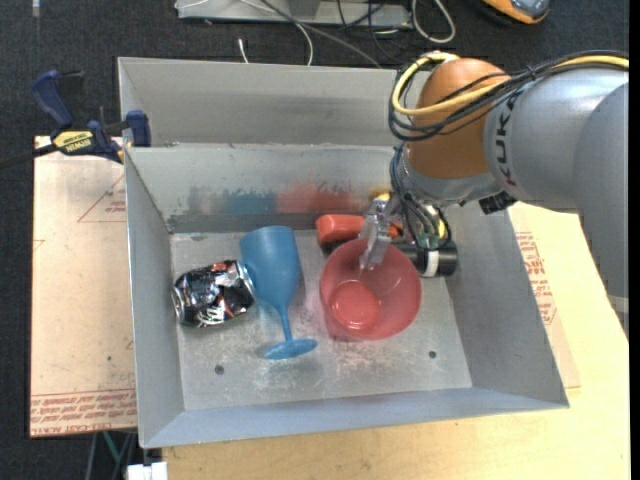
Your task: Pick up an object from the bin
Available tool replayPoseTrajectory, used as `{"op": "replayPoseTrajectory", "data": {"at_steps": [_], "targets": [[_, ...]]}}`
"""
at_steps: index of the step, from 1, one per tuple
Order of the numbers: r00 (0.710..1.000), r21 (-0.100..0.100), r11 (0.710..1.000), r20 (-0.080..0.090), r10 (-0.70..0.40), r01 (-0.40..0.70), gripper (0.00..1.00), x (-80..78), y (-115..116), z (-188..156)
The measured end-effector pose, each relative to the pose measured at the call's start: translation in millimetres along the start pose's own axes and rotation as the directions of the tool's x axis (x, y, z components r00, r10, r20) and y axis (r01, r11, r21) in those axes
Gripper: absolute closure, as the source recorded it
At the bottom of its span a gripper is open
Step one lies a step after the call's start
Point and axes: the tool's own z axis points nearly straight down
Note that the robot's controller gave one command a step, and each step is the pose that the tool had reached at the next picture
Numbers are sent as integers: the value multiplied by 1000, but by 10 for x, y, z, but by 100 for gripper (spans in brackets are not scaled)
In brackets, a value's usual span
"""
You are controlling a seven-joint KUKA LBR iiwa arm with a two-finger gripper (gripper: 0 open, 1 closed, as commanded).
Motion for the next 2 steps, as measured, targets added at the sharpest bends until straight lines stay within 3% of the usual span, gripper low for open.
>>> {"op": "replayPoseTrajectory", "data": {"at_steps": [2], "targets": [[1000,-1,1000,-4,-1,1,100,2,4,-502]]}}
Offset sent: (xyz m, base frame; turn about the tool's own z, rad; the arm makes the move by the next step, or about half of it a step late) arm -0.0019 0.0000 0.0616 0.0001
